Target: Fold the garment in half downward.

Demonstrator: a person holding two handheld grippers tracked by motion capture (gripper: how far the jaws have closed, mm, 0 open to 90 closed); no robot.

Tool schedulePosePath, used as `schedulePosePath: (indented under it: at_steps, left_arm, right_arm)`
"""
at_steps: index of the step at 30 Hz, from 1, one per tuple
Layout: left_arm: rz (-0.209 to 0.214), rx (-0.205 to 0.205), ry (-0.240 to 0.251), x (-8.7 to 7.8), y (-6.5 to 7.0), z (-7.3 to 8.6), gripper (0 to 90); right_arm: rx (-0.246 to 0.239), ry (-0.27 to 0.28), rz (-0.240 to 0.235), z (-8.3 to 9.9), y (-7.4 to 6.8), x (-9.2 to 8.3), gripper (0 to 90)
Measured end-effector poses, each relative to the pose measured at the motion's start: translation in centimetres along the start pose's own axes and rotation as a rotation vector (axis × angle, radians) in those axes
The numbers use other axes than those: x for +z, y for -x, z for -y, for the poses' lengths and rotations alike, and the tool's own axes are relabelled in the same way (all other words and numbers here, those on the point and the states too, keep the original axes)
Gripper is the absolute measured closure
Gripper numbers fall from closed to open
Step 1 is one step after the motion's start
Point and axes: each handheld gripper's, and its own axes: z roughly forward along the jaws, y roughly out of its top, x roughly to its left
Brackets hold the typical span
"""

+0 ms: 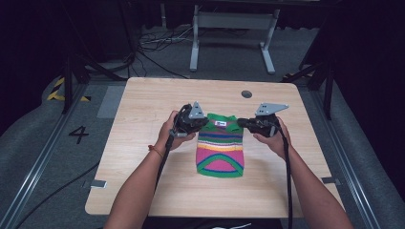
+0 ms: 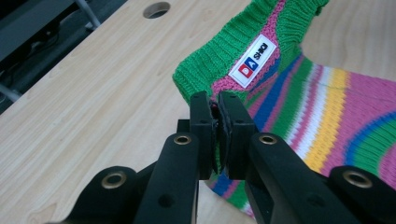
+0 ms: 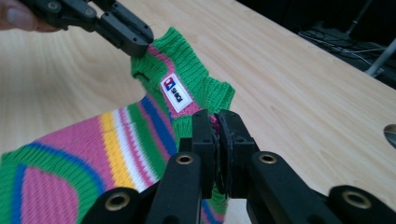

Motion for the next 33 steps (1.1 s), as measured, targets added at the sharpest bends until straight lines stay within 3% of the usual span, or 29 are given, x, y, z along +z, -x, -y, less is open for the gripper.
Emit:
schedulePosePath:
  at_steps: [8, 12, 16, 25, 26, 33]
  left_arm:
    - [0.043, 0.066, -0.023, -1.0, 2.7, 1.1, 85.2]
    - [0.059, 0.075, 0.001, -1.8, 3.8, 1.6, 85.2]
    - [0.082, 0.117, -0.007, -2.5, 4.8, 2.0, 85.2]
    - [0.132, 0.176, -0.023, -2.6, 6.1, 2.5, 84.9]
    - [0.138, 0.185, -0.031, -2.6, 6.3, 2.7, 84.8]
    - [0.175, 0.227, -0.064, -2.7, 7.9, 4.0, 84.7]
  right_arm:
    - [-0.041, -0.017, -0.045, 1.3, -2.2, -1.5, 85.8]
    - [-0.055, -0.017, -0.061, 1.8, -3.2, -1.9, 85.8]
    - [-0.069, -0.026, -0.094, 2.6, -4.4, -2.3, 85.7]
    - [-0.105, -0.057, -0.135, 4.4, -7.0, -2.4, 85.5]
    - [-0.128, -0.085, -0.145, 5.0, -7.6, -2.3, 85.5]
    - [-0.159, -0.114, -0.168, 6.0, -8.8, -2.5, 85.5]
